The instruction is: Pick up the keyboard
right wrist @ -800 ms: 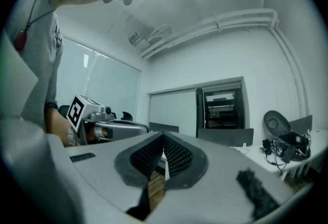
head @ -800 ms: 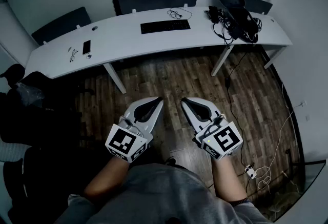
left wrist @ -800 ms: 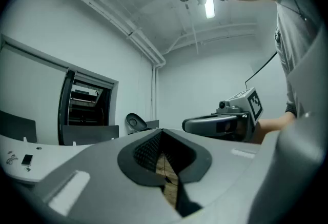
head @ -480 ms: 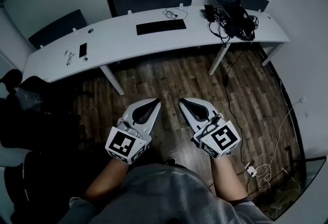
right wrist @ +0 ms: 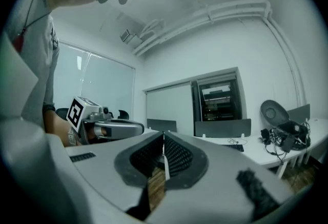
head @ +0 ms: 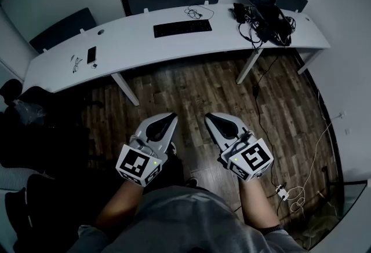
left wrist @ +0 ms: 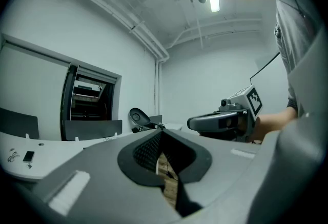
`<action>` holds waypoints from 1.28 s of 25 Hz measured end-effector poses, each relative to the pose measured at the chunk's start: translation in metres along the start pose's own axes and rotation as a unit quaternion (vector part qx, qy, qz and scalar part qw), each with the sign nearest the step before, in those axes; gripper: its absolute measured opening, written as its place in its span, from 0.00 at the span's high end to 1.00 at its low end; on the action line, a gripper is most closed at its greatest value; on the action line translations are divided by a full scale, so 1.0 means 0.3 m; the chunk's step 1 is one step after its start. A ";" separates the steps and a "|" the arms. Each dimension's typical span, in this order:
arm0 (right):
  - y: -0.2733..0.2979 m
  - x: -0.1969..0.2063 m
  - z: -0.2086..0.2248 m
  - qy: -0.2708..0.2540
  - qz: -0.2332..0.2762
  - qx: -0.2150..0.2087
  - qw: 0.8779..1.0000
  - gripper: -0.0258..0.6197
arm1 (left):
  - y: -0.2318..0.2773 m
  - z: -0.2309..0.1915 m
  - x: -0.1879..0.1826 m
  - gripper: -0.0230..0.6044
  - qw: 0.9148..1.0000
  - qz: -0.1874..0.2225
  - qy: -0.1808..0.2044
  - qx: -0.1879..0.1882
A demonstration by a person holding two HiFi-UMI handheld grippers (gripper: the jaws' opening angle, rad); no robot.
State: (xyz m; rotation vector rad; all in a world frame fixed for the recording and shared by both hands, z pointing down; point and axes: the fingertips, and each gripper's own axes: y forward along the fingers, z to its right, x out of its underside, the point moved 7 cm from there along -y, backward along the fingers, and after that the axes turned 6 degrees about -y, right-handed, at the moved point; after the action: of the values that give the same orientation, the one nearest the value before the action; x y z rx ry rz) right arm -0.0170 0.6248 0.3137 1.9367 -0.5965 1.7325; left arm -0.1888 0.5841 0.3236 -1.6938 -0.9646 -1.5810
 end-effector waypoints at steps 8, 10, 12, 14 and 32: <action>0.167 -0.004 0.145 -0.004 -0.006 -0.003 1.000 0.94 | 0.155 -0.158 -0.025 0.96 1.000 0.004 0.007 0.010; 0.220 -0.007 0.186 -0.005 -0.011 -0.006 1.000 0.94 | 0.194 -0.209 -0.030 0.96 1.000 0.004 0.004 0.010; 0.275 -0.010 0.226 -0.007 -0.014 -0.009 1.000 0.94 | 0.232 -0.264 -0.033 0.96 1.000 0.005 0.000 0.010; 0.334 -0.011 0.264 -0.009 -0.017 -0.010 1.000 0.94 | 0.268 -0.319 -0.036 0.96 1.000 0.005 -0.001 0.012; 0.793 0.012 0.460 -0.002 -0.042 -0.003 0.999 0.94 | 0.478 -0.778 -0.050 0.96 0.999 -0.007 -0.013 0.041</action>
State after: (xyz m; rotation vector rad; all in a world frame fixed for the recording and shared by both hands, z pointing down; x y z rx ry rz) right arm -0.0515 0.3519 0.3184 1.9331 -0.5137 1.6734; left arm -0.1948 0.3101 0.3351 -1.6575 -1.0422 -1.5101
